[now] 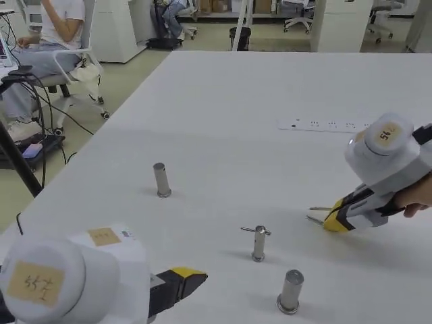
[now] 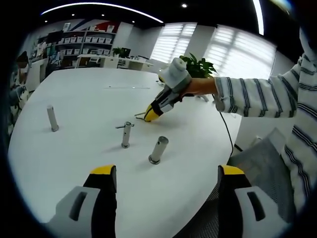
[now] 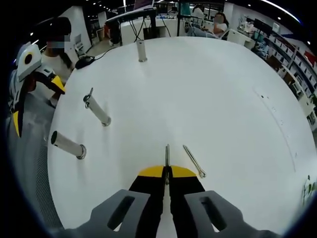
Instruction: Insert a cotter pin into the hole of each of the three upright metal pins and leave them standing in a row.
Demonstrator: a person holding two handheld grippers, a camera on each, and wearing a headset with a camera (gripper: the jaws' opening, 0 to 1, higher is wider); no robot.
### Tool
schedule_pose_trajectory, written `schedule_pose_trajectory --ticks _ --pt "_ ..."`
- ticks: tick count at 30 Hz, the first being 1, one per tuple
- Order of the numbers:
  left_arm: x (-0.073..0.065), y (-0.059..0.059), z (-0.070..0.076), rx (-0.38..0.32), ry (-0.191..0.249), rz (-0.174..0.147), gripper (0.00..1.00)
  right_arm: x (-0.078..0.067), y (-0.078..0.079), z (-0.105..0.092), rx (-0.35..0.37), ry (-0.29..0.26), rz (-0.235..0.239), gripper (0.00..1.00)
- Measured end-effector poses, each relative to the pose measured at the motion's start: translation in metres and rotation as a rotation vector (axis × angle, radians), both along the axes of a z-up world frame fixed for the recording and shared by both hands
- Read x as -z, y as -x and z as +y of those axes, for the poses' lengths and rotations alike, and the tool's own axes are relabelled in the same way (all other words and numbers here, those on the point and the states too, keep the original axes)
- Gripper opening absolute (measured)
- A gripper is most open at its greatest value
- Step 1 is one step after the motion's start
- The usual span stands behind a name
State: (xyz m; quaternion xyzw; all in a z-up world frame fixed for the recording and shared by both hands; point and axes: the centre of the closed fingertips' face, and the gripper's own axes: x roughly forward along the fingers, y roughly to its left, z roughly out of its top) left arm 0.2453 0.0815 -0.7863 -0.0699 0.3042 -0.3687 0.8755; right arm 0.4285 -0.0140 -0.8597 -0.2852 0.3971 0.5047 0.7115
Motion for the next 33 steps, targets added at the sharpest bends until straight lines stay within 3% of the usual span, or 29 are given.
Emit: schedule_pose_trajectory --ticks 15,19,28,33 --pt "-0.008 -0.002 -0.001 0.007 -0.012 -0.026 0.82 -0.032 0.008 -0.008 -0.004 -0.053 -0.065 0.03" --pt "-0.012 -0.007 -0.001 0.009 -0.016 -0.023 0.82 -0.038 0.013 -0.009 0.001 -0.081 -0.079 0.03" --pt "-0.028 -0.03 -0.002 0.019 -0.007 -0.061 0.8 -0.051 0.024 -0.011 0.015 -0.14 -0.113 0.03" --pt "-0.033 -0.04 -0.003 0.025 -0.009 -0.064 0.79 -0.061 0.032 -0.009 0.021 -0.179 -0.142 0.03"
